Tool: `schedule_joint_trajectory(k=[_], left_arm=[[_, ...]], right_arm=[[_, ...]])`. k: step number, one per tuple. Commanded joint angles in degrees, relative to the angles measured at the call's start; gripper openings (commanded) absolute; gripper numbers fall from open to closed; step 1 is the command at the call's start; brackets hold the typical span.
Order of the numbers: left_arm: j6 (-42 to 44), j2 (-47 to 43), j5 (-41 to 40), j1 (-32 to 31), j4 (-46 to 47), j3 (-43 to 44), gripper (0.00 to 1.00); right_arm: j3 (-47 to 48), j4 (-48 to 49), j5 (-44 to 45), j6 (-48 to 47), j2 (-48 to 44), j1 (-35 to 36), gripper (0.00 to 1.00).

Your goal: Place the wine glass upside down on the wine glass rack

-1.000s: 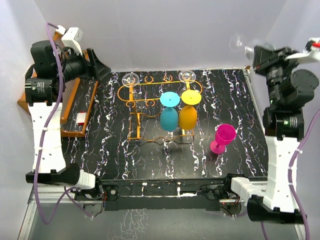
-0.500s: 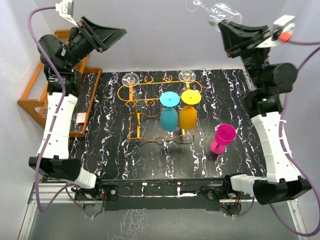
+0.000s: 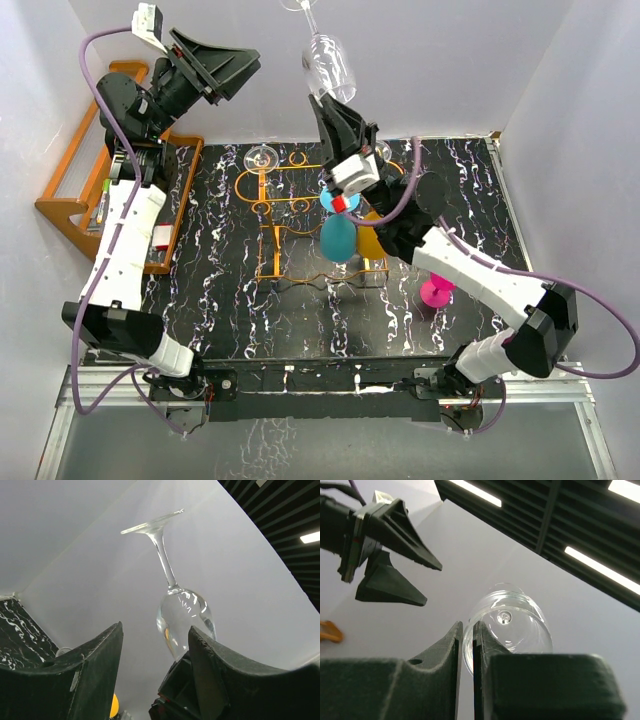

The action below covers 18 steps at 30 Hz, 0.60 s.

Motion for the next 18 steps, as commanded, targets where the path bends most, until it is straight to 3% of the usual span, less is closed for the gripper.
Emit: schedule_joint_trajectory(k=[1,4,8,18], left_arm=[[-5.05,0.12,0.83,-0.65,1.74,2.11,0.52],[-5.26,0.75,0.53,-1.16,1.82,3.05,0.51],[-1.59,4.07,1.24,-3.53,-3.69,9.06,0.40],[-3.33,4.86,0.92,-5.50,0.29,9.80,0.43]], right_arm=[[-0.25,8.31,3.45,-22.56,-0.18,2.35,0.08],[-1.14,6.56,3.78,-28.37,0.38,3.54,0.08],[-1.15,4.06,5.56,-33.11,0.73,6.04,0.08],[-1.07,-3.73,7.08,-40.95,2.37,9.30,0.08]])
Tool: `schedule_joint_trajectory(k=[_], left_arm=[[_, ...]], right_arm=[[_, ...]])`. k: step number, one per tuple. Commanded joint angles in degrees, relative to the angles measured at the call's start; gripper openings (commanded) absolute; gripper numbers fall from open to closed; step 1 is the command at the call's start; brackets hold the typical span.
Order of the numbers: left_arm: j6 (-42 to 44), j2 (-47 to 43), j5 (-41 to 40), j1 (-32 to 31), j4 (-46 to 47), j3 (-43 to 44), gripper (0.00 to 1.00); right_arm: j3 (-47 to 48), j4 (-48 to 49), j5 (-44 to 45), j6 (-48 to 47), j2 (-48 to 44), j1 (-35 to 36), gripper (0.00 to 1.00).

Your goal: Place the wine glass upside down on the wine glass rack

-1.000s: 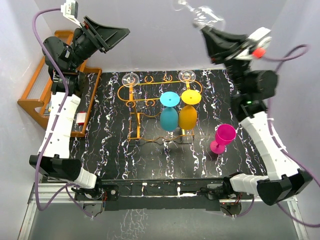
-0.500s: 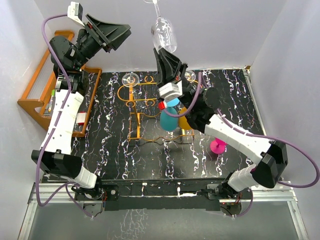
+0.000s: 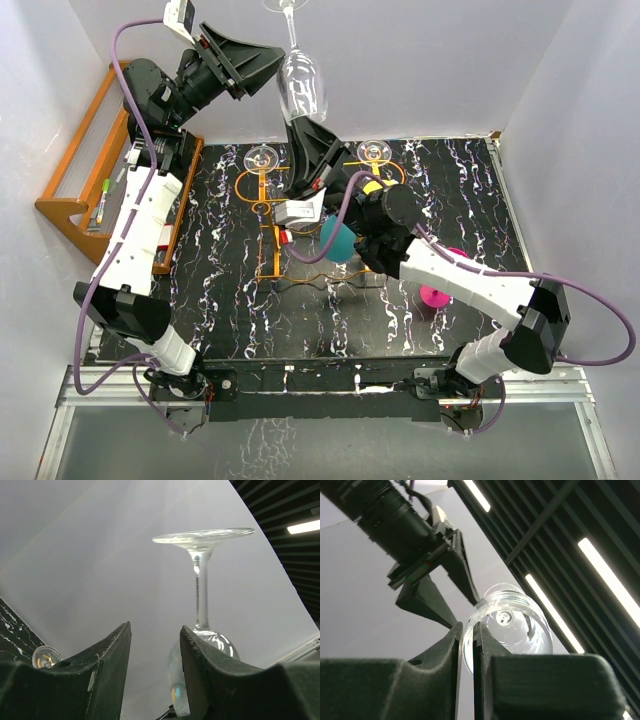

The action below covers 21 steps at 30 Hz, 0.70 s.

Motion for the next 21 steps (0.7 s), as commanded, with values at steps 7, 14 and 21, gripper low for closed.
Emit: schedule_joint_trajectory(k=[7,14,21], left_arm=[[-1.52,-2.27,1.56,-0.85,4.64,4.17,0.43],[1.04,-1.72,2.01,-1.04,2.79,6.59,0.43],[12.58,-3.14,2.11,-1.04,-6.66,7.15,0.43]], right_arm=[[-0.93,1.10,3.24,-4.14,1.30,0.66,0.08],[-1.53,0.65,3.87,-5.69,1.98,2.08,0.08],[-1.42,1.47,5.86,-6.03,1.66,2.15,0.08]])
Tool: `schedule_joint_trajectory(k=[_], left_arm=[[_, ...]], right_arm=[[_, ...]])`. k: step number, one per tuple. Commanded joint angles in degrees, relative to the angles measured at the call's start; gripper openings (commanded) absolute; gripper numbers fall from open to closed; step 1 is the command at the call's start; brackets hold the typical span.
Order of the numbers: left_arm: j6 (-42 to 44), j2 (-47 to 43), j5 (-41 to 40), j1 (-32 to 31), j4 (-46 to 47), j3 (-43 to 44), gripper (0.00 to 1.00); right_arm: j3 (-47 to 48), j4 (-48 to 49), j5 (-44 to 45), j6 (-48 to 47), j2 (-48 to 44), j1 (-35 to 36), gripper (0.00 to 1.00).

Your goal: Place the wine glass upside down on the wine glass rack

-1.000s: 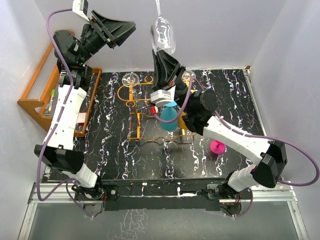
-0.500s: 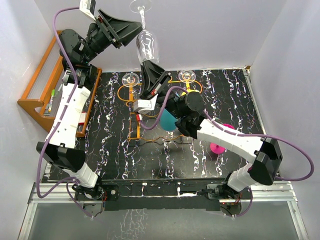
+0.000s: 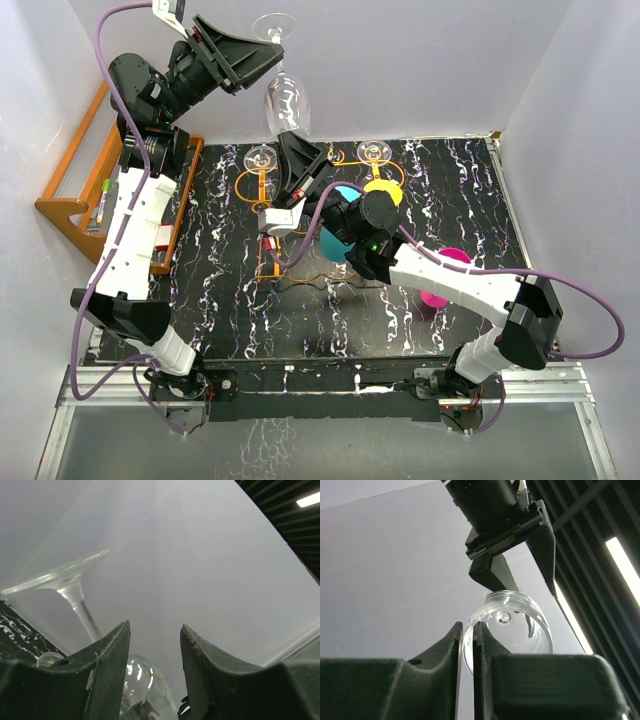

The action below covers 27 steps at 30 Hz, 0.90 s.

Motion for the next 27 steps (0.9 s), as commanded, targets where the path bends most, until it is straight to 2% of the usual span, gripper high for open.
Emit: schedule_joint_trajectory(k=[1,6,12,27], left_arm=[[9.92,-3.04,0.30,-0.26,-6.87,2.73,0.44],[14.28,-3.24,-1.14,-0.33,-11.16,3.53,0.45],[11.98,-2.11,-0.82,-0.36,-9.22,3.01,0.45],[12.86,-0.68,-0.49,-2.13,-9.18,1.79,0.45]], right_arm=[[0.96,5.02,1.93,-1.53,-0.98,0.02,0.08],[0.70,5.32,2.19,-1.36,-1.58,0.05,0.08],[0.89,4.59,1.57,-1.39,-1.07,0.41,0.08],[1.33,4.22,1.17,-2.14,0.00,1.25,0.08]])
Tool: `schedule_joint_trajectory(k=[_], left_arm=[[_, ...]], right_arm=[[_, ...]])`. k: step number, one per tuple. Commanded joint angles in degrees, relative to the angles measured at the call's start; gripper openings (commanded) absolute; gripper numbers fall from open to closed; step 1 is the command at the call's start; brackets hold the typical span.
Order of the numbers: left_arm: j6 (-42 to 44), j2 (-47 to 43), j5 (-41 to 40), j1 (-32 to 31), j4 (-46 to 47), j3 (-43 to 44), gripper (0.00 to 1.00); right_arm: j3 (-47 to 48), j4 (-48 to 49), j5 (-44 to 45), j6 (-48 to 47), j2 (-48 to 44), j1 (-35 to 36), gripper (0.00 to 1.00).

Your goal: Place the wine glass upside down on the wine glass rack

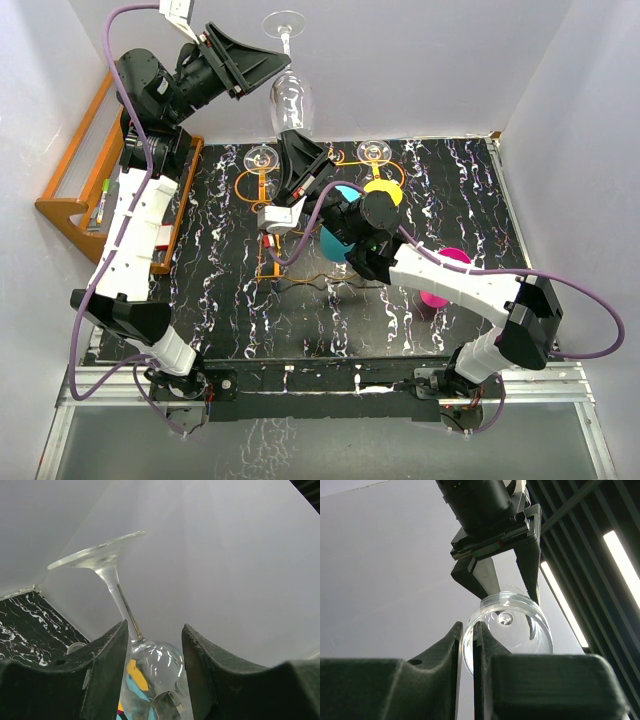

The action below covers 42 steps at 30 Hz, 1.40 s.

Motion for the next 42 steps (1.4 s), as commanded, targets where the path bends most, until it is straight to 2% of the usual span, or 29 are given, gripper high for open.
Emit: schedule_joint_trajectory(k=[1,12,17,19,21,23,24,27,31,34,36,42], left_arm=[[0.62,-0.66,0.74,-0.96,1.28,0.70,0.45],[6.74,-0.10,-2.08,-1.04,-4.57,1.91,0.45],[6.15,0.08,-2.17,-1.02,-4.02,0.92,0.44],[4.91,0.02,-1.60,-1.02,-2.91,0.54,0.35],[2.82,-0.12,-0.74,-1.02,-0.65,-0.17,0.15],[-0.24,-0.32,0.70,-1.04,2.63,-1.10,0.03],[-2.48,-0.49,1.73,-0.98,5.08,-1.80,0.00],[-9.08,-1.00,4.40,-0.97,13.44,-4.43,0.00],[-10.61,-0.67,7.42,-0.98,17.23,-4.56,0.00],[-6.80,-0.70,9.28,-0.97,17.07,-3.72,0.00],[-0.72,-1.24,9.96,-1.00,14.65,-2.96,0.00],[17.33,-3.43,8.57,-1.03,5.16,-2.38,0.00]], right_arm=[[1.23,3.88,-1.16,-1.21,-0.13,0.69,0.08],[0.76,3.87,-0.98,-2.40,-1.28,1.17,0.08],[0.50,3.79,-1.08,-2.31,-1.13,1.23,0.08],[0.41,3.49,-0.95,-2.30,-1.02,1.28,0.08],[0.21,3.44,-0.85,-2.24,-0.78,1.28,0.08],[0.03,3.28,-1.03,-2.13,-0.61,1.27,0.08],[-0.05,3.14,-1.19,-2.01,-0.52,1.27,0.08],[-0.26,3.18,-1.71,-1.38,-0.39,1.28,0.08],[-1.24,3.08,-4.09,0.09,-1.49,1.27,0.08],[-2.65,2.66,-6.53,1.40,-3.09,1.18,0.08],[-3.15,1.62,-7.73,2.77,-4.02,1.19,0.09],[-5.20,-1.76,-10.05,4.93,-6.63,1.19,0.37]])
